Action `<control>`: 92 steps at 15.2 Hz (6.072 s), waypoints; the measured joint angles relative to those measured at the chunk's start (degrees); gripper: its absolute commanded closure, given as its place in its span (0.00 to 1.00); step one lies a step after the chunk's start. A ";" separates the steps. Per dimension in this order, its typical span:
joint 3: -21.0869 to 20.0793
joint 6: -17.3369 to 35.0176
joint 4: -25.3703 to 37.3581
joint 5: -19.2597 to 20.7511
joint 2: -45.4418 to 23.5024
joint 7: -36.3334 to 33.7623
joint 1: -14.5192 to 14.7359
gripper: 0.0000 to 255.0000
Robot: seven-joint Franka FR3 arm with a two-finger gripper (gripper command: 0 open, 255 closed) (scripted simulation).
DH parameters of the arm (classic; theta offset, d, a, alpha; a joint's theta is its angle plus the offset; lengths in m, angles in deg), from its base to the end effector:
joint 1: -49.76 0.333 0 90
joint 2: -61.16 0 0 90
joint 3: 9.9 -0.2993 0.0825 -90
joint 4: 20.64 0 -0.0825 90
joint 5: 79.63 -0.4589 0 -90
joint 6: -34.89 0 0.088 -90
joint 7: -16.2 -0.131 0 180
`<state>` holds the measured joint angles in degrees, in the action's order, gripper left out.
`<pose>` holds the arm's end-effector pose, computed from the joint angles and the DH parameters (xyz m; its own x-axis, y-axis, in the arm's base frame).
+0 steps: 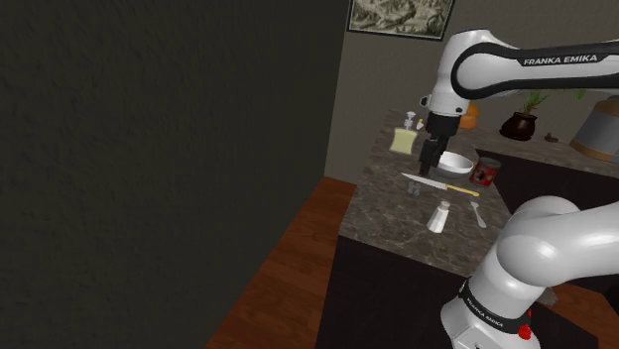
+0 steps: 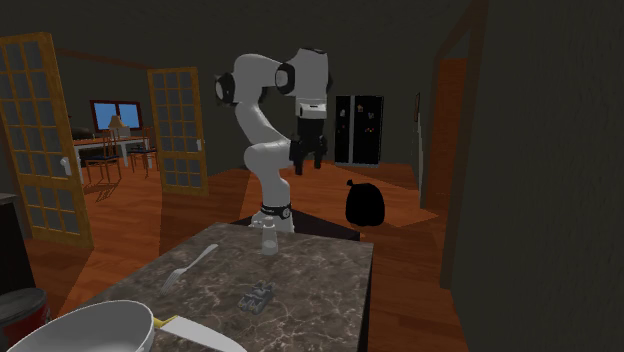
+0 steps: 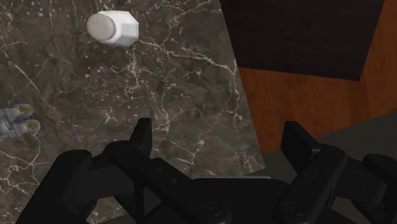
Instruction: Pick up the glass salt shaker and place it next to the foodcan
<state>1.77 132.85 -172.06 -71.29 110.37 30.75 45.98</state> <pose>0.3588 -0.1059 0.4310 0.9933 0.0873 -0.0762 0.0851 -0.9959 -0.0319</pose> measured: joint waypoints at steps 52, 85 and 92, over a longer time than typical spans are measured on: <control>15.57 8.72 -6.42 13.28 -1.49 15.57 -9.90 1.00; 26.77 -3.36 22.59 14.25 -14.58 31.77 -7.57 1.00; 39.47 0.02 34.50 10.81 -28.16 43.14 -3.29 1.00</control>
<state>41.24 132.87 -137.57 -60.48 82.21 73.89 42.69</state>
